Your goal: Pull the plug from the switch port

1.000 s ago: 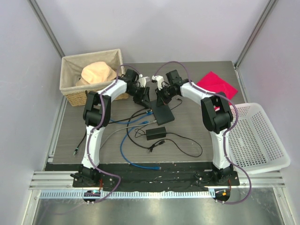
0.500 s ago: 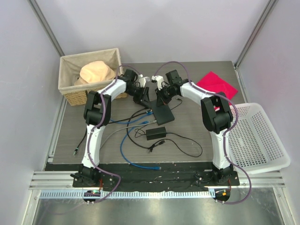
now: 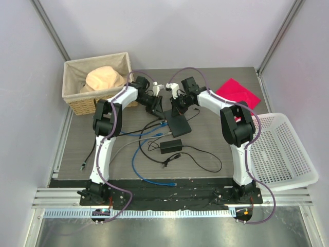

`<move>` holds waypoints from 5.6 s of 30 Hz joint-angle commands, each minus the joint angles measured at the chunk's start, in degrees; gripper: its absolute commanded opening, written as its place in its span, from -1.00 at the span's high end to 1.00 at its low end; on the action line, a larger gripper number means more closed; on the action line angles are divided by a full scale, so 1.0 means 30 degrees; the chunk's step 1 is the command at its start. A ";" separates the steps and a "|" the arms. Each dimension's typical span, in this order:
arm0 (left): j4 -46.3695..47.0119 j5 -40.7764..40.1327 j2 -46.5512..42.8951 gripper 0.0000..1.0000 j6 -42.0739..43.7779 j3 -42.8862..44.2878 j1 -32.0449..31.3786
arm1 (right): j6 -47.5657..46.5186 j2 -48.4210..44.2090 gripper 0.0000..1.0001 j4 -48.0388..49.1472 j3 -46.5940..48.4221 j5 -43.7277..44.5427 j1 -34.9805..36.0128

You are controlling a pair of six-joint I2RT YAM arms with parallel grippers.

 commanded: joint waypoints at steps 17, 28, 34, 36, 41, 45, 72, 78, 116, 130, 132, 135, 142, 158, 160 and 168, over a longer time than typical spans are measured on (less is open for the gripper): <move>-0.0251 -0.4491 0.0674 0.74 -0.1072 0.0230 -0.0840 | -0.0584 0.1144 0.97 -0.1201 -0.0739 0.2223 0.0414; -0.0836 -0.5259 0.0820 1.00 0.0277 0.0787 -0.1104 | -0.0672 0.1115 0.97 -0.1172 -0.0768 0.2340 0.0502; -0.0368 -0.3469 0.0527 1.00 -0.1072 -0.1085 -0.1192 | -0.0642 0.1145 0.97 -0.1259 -0.0710 0.2282 0.0473; -0.0427 -0.3759 0.0527 1.00 -0.0837 -0.1118 -0.1280 | -0.0671 0.1173 0.97 -0.1347 -0.0652 0.2282 0.0502; -0.0689 -0.4432 0.0527 1.00 -0.0486 -0.0738 -0.1309 | -0.0642 0.1291 0.97 -0.1465 -0.0476 0.2282 0.0531; -0.0954 -0.4756 0.0527 1.00 -0.0163 -0.0269 -0.1251 | -0.0642 0.1262 0.98 -0.1436 -0.0563 0.2369 0.0531; -0.1716 -0.3321 0.0556 1.00 -0.0105 -0.0212 -0.0842 | -0.0466 0.1204 0.98 -0.1406 -0.0710 0.3014 0.0560; -0.1775 -0.3437 0.0791 1.00 0.0218 0.0845 -0.0723 | -0.0408 0.1232 0.98 -0.1289 -0.0798 0.3072 0.0532; -0.1629 -0.4346 0.0205 0.41 -0.2242 -0.0061 -0.0577 | -0.0496 0.1086 0.98 -0.1230 -0.0886 0.3131 0.0590; -0.1510 -0.2590 0.1347 1.00 -0.2186 0.0083 -0.0225 | -0.0642 0.1028 0.98 -0.1230 -0.1061 0.3277 0.0649; -0.1715 -0.2266 0.1523 1.00 -0.2039 0.0288 -0.0254 | -0.0788 0.0969 0.98 -0.1260 -0.1149 0.3453 0.0648; -0.2414 -0.3461 0.1465 1.00 -0.0702 0.0463 -0.0545 | -0.1022 0.0823 0.98 -0.1318 -0.1559 0.4037 0.0649; -0.1628 -0.3906 0.1699 1.00 -0.1101 0.2190 -0.1542 | -0.1463 0.0559 0.98 -0.1259 -0.2760 0.5767 0.0590; -0.5611 -0.1127 0.0498 1.00 0.0831 0.0230 -0.0226 | -0.1111 0.0442 0.98 -0.0908 -0.3346 0.7232 0.0678; -0.5991 -0.1035 0.0585 1.00 0.1387 0.0520 -0.0167 | -0.1140 0.0413 0.98 -0.0908 -0.3405 0.7204 0.0707; -0.9128 -0.0387 0.1085 1.00 0.3558 0.3825 -0.0167 | -0.1082 0.0354 0.97 -0.0850 -0.3405 0.7145 0.0707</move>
